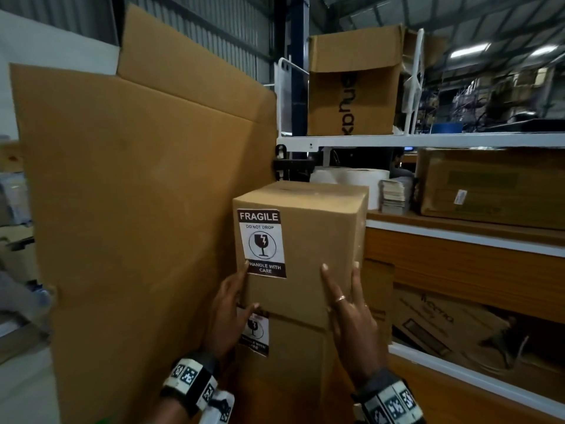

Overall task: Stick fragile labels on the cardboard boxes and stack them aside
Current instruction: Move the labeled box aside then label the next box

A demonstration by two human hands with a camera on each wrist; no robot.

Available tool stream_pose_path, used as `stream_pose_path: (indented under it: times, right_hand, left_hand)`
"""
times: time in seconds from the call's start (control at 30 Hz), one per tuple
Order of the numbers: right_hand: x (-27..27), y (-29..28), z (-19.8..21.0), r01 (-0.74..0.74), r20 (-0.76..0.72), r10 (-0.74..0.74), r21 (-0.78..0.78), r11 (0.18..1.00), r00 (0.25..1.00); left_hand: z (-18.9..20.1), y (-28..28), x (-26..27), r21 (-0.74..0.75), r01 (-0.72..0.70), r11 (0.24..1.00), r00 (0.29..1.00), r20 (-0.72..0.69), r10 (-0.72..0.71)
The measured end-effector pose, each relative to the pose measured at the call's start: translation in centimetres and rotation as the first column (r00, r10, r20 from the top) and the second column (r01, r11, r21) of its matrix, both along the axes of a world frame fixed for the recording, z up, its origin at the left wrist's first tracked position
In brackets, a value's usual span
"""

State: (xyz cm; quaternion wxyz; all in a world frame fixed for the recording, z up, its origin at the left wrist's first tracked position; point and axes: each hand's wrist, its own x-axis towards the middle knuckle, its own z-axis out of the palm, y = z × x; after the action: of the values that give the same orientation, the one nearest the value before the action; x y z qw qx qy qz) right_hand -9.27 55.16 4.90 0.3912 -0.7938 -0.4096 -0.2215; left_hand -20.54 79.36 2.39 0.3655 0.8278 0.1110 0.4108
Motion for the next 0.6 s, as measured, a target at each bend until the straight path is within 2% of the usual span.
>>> stream_pose_path:
  times: [0.13,0.27,0.43,0.5,0.6]
  right_hand:
    - [0.7,1.2,0.6,-0.012,-0.012,0.012,-0.051,0.999,1.0]
    - [0.9,1.7,0.4,-0.061,-0.039,0.058,-0.089,0.994,0.998]
    - [0.5,-0.4,-1.3,-0.06,-0.105,0.042,-0.168,0.984,0.994]
    - [0.1,-2.0,-2.5,-0.09,-0.147,0.068,-0.154,0.984,0.987]
    - [-0.5,-4.8,-4.4,-0.072,-0.26,0.055,-0.058,0.996,0.964]
  left_hand:
    - [-2.1,1.0,0.7,-0.03,-0.065,0.997,0.997,-0.052,0.063]
    - [-2.5,0.9,0.8,-0.05,-0.084,0.995,0.992,-0.101,0.078]
    - [-3.6,-0.8,0.0,-0.012,-0.108,0.994,0.978,-0.181,0.104]
    - [-3.8,-2.2,-0.5,-0.048,-0.097,0.994,0.983,-0.162,0.088]
    - [-4.1,-5.3,-1.2,-0.079,0.008,0.997,0.989,-0.149,-0.019]
